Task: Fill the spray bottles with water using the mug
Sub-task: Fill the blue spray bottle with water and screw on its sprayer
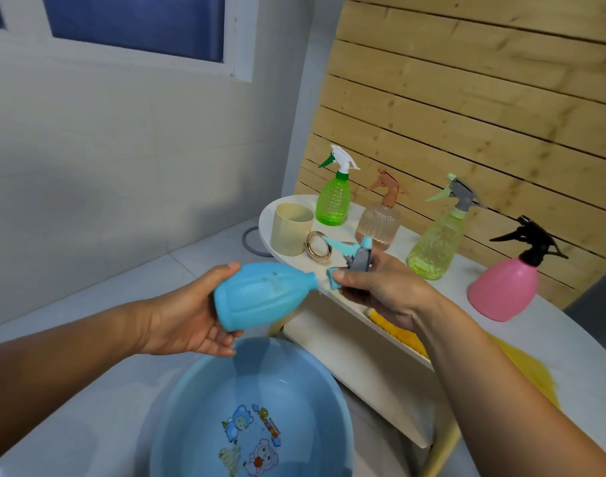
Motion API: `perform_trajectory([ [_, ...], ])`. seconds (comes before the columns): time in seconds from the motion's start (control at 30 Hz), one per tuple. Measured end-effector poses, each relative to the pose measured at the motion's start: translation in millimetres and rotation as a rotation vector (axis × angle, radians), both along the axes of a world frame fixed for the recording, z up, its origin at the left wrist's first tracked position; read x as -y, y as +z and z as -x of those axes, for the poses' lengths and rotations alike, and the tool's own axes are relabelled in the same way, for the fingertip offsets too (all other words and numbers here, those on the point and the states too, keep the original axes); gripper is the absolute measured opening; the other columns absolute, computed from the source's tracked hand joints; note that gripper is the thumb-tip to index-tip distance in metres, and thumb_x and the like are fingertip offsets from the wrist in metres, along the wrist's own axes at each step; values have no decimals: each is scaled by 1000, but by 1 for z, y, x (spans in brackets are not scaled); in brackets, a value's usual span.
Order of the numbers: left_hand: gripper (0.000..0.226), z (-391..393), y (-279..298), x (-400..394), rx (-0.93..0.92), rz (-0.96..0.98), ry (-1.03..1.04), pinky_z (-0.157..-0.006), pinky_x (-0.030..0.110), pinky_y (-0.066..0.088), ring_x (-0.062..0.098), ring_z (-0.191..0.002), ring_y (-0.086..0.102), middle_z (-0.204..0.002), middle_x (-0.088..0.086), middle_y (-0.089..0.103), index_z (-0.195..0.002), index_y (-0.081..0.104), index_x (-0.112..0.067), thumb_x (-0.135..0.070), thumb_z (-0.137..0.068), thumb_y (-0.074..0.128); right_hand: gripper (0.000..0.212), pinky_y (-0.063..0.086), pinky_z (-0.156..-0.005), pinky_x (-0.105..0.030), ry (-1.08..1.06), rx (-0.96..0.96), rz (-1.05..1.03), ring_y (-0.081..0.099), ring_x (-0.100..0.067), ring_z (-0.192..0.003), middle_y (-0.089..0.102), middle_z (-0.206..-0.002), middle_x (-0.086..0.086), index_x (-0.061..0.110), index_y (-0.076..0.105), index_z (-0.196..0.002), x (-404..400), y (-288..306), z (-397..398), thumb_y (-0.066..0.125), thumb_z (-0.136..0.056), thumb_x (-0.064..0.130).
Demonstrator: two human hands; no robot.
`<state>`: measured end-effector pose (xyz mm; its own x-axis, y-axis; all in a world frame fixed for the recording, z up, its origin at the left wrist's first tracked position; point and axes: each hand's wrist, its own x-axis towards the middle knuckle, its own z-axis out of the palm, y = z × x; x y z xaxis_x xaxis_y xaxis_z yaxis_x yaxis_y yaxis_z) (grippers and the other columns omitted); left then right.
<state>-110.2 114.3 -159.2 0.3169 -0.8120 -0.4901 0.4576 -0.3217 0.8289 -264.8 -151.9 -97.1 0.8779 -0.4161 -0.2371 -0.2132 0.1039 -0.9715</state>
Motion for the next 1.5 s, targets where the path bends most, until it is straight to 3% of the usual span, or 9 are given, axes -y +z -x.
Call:
perform_trajectory([
  [0.13,98,-14,-5,-15,48,-55,24,-79,40,60,24,-71,61,-95,21,64,-123,75,-14,-91,-62,64,46,57,-63,-26,-179,0,33,66,-16,-77,69,-101,-11,16,56,-127,30,12,12,77,-86,11],
  [0.5,103,-19,-10,-25,4,76,88,-85,42,63,27,-82,69,-125,26,68,-143,62,-19,-78,-61,82,52,54,-54,-26,-451,-265,157,57,-14,-57,65,-79,-9,6,58,-126,84,-37,24,83,-84,25],
  [0.67,108,-15,-12,-20,14,111,99,-89,46,63,38,-96,72,-124,22,69,-140,64,-20,-67,-49,97,59,47,-71,-35,-495,-341,505,56,-18,-77,63,-105,-8,6,59,-124,76,-47,17,83,-81,38],
  [0.87,109,-12,-12,-18,36,132,81,-93,47,63,44,-114,71,-132,20,70,-139,64,-17,-60,-46,101,72,50,-90,-44,-518,-416,638,60,-31,-108,62,-124,-15,3,53,-138,75,-51,12,76,-84,46],
  [1.03,108,-10,-11,-16,46,132,68,-93,47,62,45,-119,69,-133,19,69,-139,64,-17,-59,-46,101,51,47,-73,-42,-521,-446,675,52,-24,-77,65,-92,-18,2,65,-112,76,-51,7,74,-85,44],
  [1.13,109,-9,-10,-15,50,131,46,-93,45,62,45,-119,69,-134,17,70,-140,62,-20,-58,-46,102,47,50,-88,-46,-530,-565,840,61,-30,-97,69,-111,-8,20,69,-110,70,-45,0,65,-83,59],
  [1.2,109,-10,-10,-15,49,133,20,-95,45,61,44,-121,68,-136,15,69,-143,58,-23,-54,-49,102,41,47,-95,-44,-550,-454,946,60,-32,-112,67,-120,-4,25,68,-117,63,-36,-9,60,-90,55],
  [1.33,96,-14,-12,-16,61,111,4,-102,47,58,40,-124,67,-137,14,68,-147,52,-26,-34,-63,98,27,52,-79,-40,-395,-114,830,68,-28,-89,74,-91,-6,15,75,-97,42,-24,-43,63,-96,39],
  [1.5,71,-14,-13,-19,139,70,-66,-102,42,58,28,-123,69,-132,10,71,-142,57,-27,-6,-80,85,35,51,-55,-28,-205,-154,550,62,-18,-63,64,-80,-6,7,66,-104,19,-14,-86,58,-100,41],
])
